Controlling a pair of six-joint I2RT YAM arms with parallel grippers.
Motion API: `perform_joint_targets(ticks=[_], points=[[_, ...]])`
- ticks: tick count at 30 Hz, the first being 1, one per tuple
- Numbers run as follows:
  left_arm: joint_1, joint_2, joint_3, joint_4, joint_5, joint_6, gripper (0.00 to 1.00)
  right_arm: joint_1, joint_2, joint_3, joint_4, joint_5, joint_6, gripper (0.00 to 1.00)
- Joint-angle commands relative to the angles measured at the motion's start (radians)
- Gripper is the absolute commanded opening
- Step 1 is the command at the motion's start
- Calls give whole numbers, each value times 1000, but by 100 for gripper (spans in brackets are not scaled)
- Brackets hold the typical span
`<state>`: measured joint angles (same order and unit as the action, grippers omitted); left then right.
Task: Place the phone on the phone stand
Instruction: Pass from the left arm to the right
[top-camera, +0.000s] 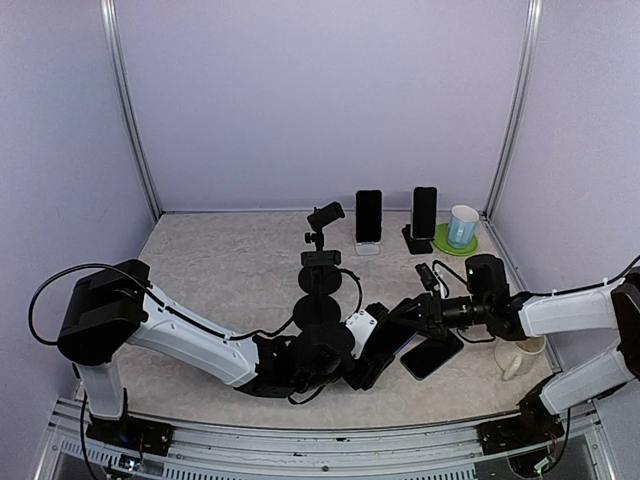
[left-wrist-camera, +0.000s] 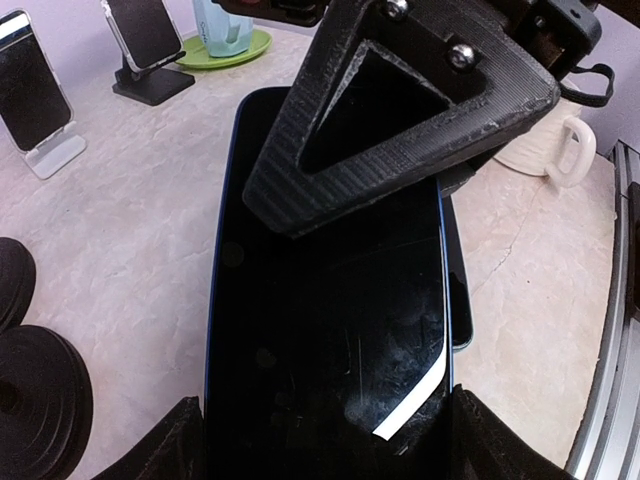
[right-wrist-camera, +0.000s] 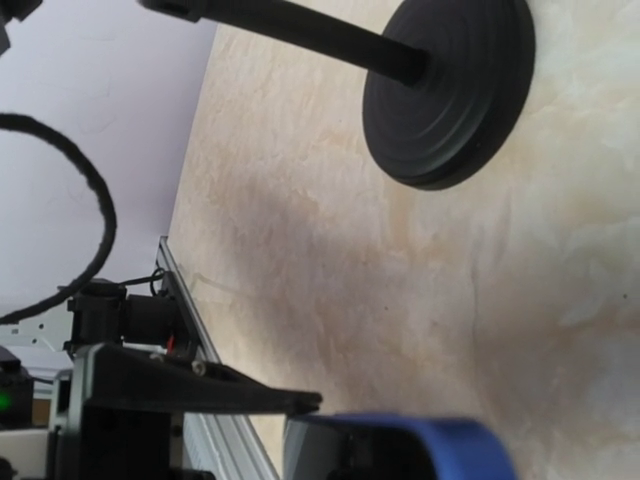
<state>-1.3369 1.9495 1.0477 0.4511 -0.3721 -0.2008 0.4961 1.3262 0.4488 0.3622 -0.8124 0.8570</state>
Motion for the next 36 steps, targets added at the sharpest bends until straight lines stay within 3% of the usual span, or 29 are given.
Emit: perform_joint_targets(ticks=[1, 9, 18, 24, 29, 33, 36], points=[[-5, -33, 18, 61, 0, 5, 71, 15, 12, 0, 27, 19, -11, 42], [-7, -34, 19, 66, 2, 5, 71, 18, 27, 1, 31, 32, -1, 37], [-7, -34, 19, 61, 1, 6, 71, 21, 23, 0, 52, 36, 7, 0], [-8, -39, 18, 60, -5, 7, 71, 21, 22, -2, 70, 23, 14, 0], [-7, -62, 13, 50, -28, 10, 82, 21, 15, 2, 62, 13, 3, 0], [-9, -106, -12, 42, -51, 6, 97, 21, 1, 27, -3, 41, -42, 0], [-11, -146, -38, 34, -75, 2, 99, 21, -12, 50, -65, 79, -79, 0]])
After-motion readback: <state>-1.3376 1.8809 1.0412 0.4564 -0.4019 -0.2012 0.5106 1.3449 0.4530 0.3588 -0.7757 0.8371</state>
